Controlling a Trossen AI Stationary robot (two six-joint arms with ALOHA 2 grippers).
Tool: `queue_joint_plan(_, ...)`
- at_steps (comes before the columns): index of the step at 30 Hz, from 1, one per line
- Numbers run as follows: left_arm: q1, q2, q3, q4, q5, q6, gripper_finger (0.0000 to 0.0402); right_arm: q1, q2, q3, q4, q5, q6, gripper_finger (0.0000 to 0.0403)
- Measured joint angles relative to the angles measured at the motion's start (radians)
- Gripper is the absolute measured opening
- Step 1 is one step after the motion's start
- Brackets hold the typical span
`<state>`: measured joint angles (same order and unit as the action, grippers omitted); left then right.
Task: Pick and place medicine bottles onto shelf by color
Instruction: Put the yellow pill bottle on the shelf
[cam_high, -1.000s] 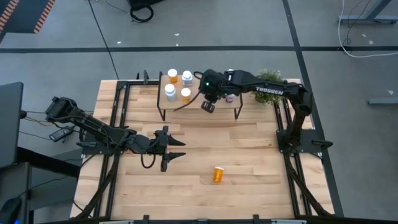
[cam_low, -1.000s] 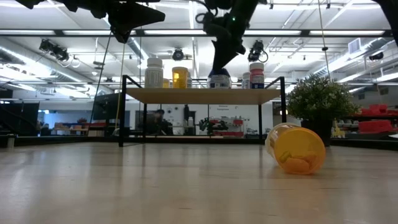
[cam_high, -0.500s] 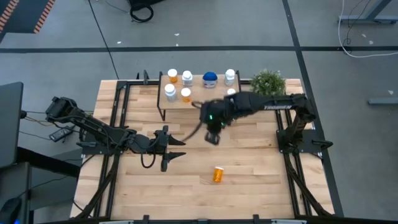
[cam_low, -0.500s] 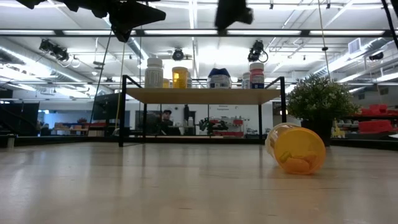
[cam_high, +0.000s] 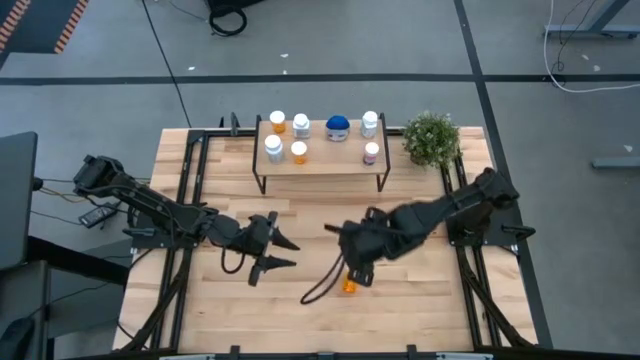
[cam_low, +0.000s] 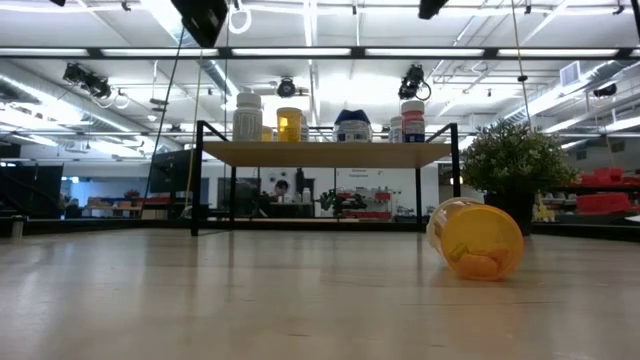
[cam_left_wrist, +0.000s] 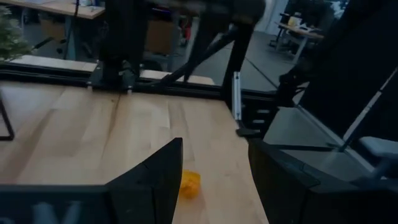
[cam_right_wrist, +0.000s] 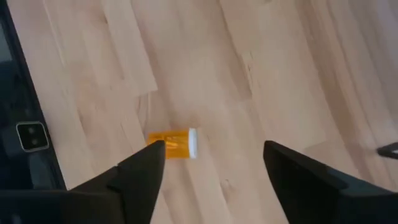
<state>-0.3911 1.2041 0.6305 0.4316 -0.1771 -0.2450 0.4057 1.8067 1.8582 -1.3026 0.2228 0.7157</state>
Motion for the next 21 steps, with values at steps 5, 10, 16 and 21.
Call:
queue_joint_plan(5, -0.031, 0.011, 0.023, 0.003, 0.002, 0.002, 0.0190, 0.087, 0.001, -0.137, 0.108, 0.056, 0.128, 0.0300)
queue_joint_plan(10, -0.058, 0.046, 0.032, 0.004, -0.002, 0.001, 0.0190, 0.147, 0.001, -0.283, 0.239, 0.065, 0.213, 0.0301)
queue_joint_plan(16, -0.092, 0.121, 0.032, 0.010, -0.004, 0.005, 0.0190, 0.189, 0.001, -0.385, 0.342, 0.107, 0.270, 0.0301)
queue_joint_plan(21, -0.102, 0.187, 0.032, 0.071, -0.003, 0.006, 0.0190, 0.216, 0.002, -0.428, 0.341, 0.193, 0.316, 0.0301)
